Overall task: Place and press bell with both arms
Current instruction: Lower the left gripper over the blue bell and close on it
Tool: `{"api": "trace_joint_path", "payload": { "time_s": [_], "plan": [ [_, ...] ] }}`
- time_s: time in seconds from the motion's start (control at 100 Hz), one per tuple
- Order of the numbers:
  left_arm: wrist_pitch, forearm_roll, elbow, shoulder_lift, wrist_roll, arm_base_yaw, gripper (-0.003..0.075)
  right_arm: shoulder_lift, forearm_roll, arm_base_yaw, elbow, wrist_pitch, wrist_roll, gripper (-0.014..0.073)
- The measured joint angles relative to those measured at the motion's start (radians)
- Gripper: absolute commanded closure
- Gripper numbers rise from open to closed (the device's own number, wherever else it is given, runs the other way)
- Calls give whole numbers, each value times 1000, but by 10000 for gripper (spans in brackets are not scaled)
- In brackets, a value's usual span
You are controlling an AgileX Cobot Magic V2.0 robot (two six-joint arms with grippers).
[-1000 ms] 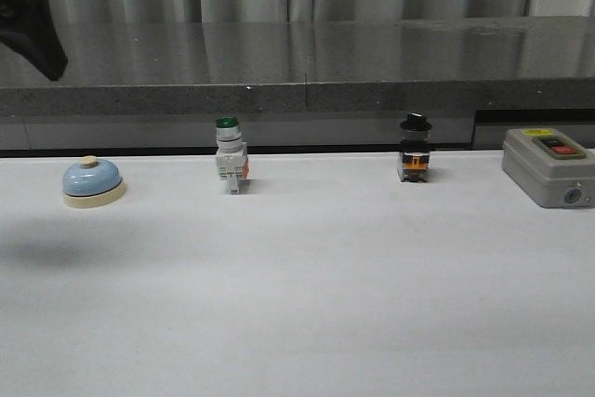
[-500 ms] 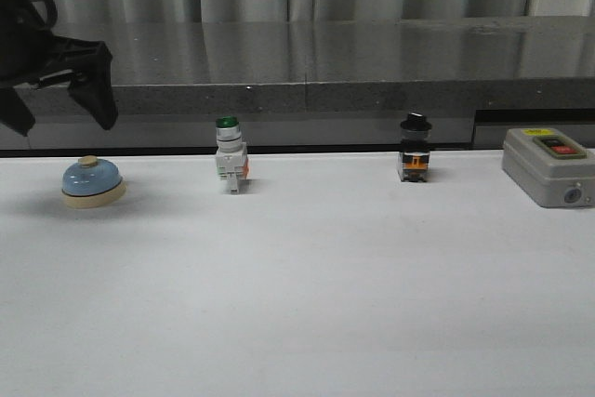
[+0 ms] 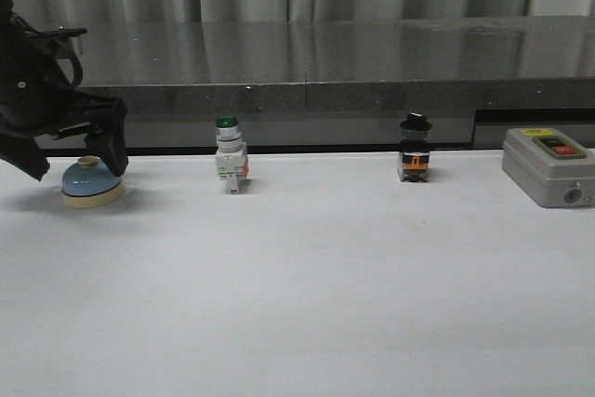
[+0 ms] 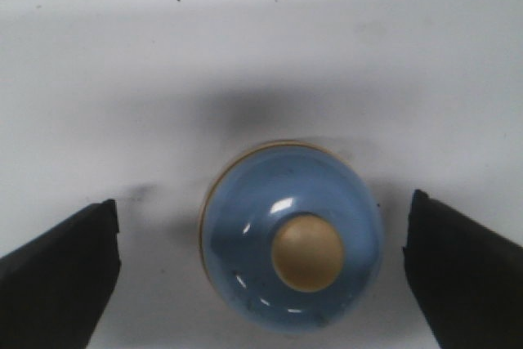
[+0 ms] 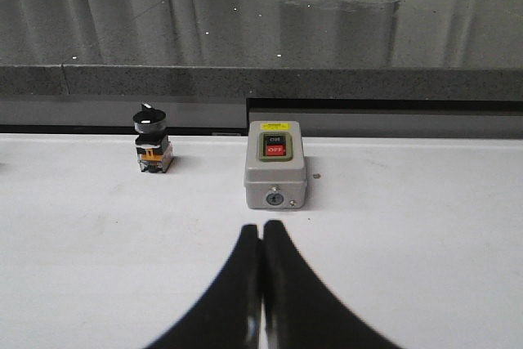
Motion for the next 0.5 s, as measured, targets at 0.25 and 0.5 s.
{"api": "trace_joint_path", "payload": {
  "time_s": [0.25,0.5],
  "plan": [
    [-15,0,-2,9,0,0,50,0,0,0,0,0,0,654],
    [-19,0,-2,25,0,-7,50,0,0,0,0,0,0,654]
  ]
}}
